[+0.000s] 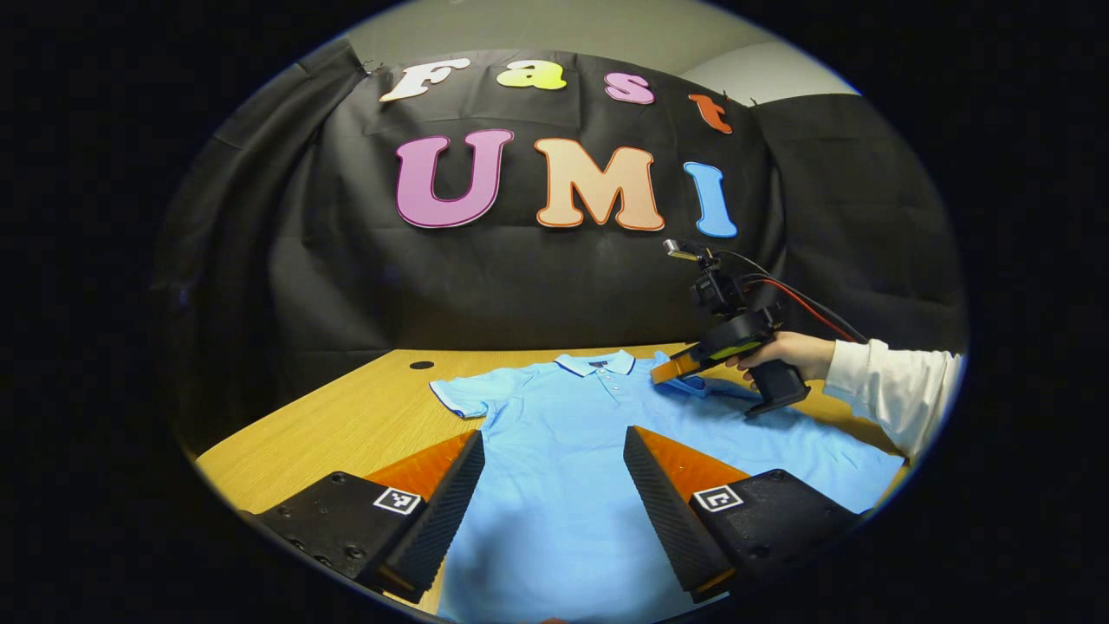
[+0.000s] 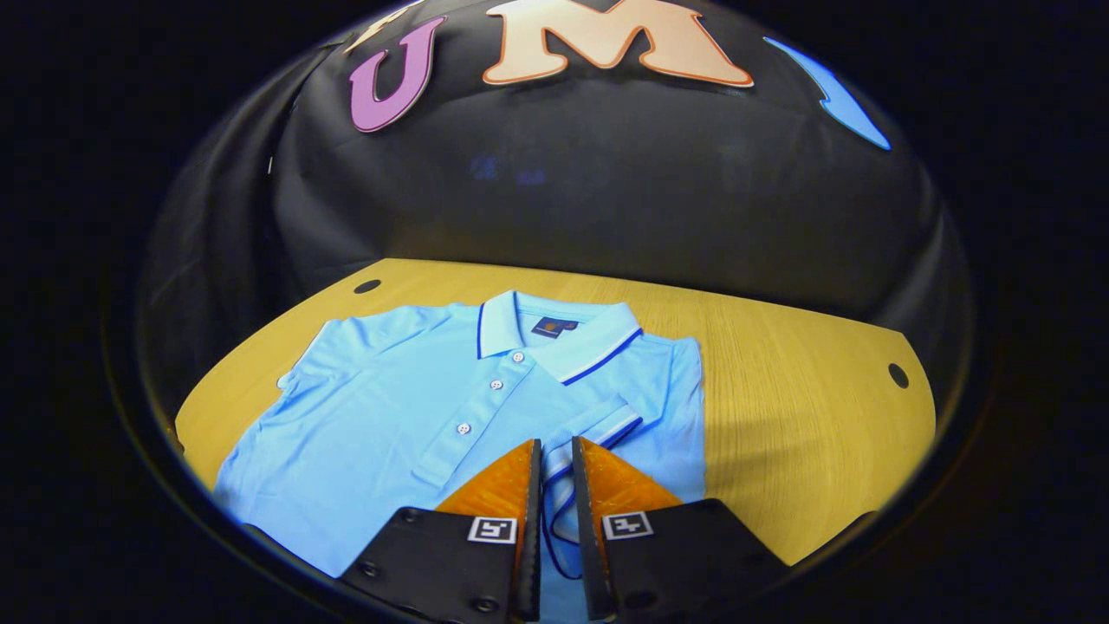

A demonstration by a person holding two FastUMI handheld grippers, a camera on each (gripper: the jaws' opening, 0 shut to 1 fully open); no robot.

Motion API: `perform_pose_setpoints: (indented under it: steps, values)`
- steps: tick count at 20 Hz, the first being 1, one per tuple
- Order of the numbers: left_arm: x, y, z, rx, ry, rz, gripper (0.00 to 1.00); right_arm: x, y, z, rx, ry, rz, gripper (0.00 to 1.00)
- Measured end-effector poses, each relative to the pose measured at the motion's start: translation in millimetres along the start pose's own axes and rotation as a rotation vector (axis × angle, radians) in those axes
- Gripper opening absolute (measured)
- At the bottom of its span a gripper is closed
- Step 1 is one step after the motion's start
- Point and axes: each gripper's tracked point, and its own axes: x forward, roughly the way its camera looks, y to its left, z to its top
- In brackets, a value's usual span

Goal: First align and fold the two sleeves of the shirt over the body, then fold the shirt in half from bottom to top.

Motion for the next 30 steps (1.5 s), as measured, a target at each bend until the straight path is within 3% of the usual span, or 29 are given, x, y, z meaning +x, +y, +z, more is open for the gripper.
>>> perform_pose_setpoints:
  steps: [2, 5, 7, 8, 9, 17, 19, 25, 30]
  values:
    - [0, 0, 0, 0.001, 0.0, 0.0, 0.98, -8, 13, -1, 0.017, 0.019, 0.046, 0.35]
    - [-2, 2, 2, 0.001, -0.013, 0.009, 0.98, -21, 26, 3, -0.024, 0.0, 0.068, 0.79]
    - [-2, 1, 3, 0.001, -0.019, 0.005, 0.98, -33, 34, 2, -0.043, -0.01, 0.081, 0.94]
    - [-1, 0, 3, 0.004, -0.019, 0.004, 0.98, -40, 38, 0, -0.038, -0.012, 0.094, 0.9]
    - [-1, 2, 2, 0.009, -0.014, 0.015, 0.98, -46, 42, -3, -0.033, -0.013, 0.103, 0.96]
    - [5, 17, -3, 0.007, 0.016, 0.065, 0.98, -114, 59, -16, -0.073, -0.102, 0.141, 0.97]
    - [11, 29, -11, 0.004, 0.073, 0.084, 0.97, -137, 59, -18, -0.081, -0.139, 0.149, 0.97]
    - [45, 79, -2, -0.042, 0.194, 0.084, 0.98, -198, 38, -47, -0.154, -0.231, 0.089, 0.98]
    - [98, 109, 4, -0.15, 0.308, 0.061, 0.97, -227, 25, -78, -0.11, -0.241, 0.077, 0.96]
